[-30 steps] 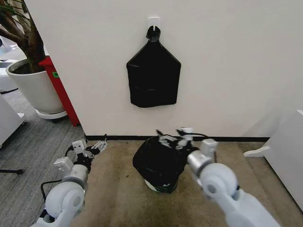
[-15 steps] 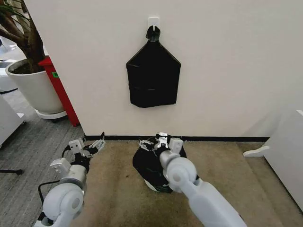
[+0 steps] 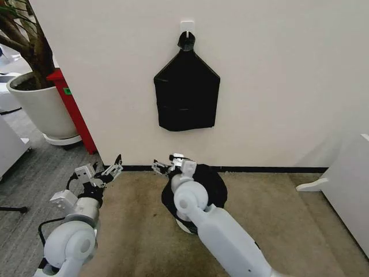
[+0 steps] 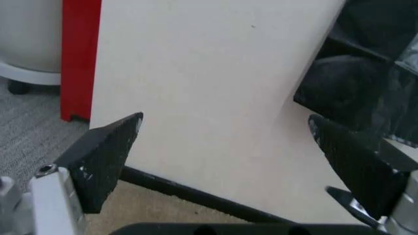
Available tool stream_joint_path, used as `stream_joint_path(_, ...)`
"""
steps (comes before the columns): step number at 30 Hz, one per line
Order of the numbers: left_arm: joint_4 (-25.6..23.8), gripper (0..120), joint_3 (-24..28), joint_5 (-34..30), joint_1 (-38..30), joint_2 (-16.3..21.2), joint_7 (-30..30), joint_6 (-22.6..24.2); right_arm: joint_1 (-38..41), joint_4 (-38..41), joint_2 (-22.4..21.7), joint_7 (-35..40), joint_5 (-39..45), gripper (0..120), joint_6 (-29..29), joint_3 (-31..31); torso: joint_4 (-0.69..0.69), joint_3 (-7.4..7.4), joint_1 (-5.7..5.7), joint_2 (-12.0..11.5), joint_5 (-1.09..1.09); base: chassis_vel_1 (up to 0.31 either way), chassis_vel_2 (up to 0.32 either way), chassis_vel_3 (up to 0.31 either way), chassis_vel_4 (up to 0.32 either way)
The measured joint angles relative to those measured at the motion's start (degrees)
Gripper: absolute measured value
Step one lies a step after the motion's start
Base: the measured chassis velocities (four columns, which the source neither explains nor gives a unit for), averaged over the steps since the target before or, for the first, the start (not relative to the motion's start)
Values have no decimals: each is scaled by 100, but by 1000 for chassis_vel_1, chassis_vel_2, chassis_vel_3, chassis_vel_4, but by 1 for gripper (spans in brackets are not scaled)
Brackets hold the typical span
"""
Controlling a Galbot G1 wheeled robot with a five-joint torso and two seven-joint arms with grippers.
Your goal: Place the garbage bag over the trash bin.
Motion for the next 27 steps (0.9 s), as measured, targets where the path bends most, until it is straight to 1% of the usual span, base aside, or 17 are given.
stream_joint_path(4, 93, 100, -16, -2, -40, -5, 29, -17, -206, 463, -422, 392, 115, 100, -108, 84, -5, 0, 0, 0, 1, 0, 0, 0, 0)
stream_joint_path(5, 93, 100, -16, -2, -40, -5, 29, -17, -206, 463, -422, 392, 115, 100, -108, 84, -5, 0, 0, 0, 1, 0, 0, 0, 0)
stream_joint_path(9, 198, 100, -10, 0, -105, -8, 43, -61, -349, 704, -658, 761, 470, 100, -127, 106, -3, 0, 0, 0, 0, 0, 0, 0, 0)
stream_joint_path(13, 216, 100, 2, -2, -130, 10, 44, -80, -368, 528, -540, 835, 650, 100, -60, 190, -3, 0, 0, 0, 0, 0, 0, 0, 0)
stream_joint_path(18, 255, 100, 15, 2, -151, 35, 44, -82, -273, 238, -212, 804, 736, 100, 24, 258, -1, 0, 0, 0, 0, 0, 0, 0, 0)
stream_joint_path(27, 256, 100, 101, 16, -171, 1, 41, -137, 24, -76, 219, 798, 583, 100, 90, 30, -2, 0, 0, 0, 0, 0, 0, 0, 0)
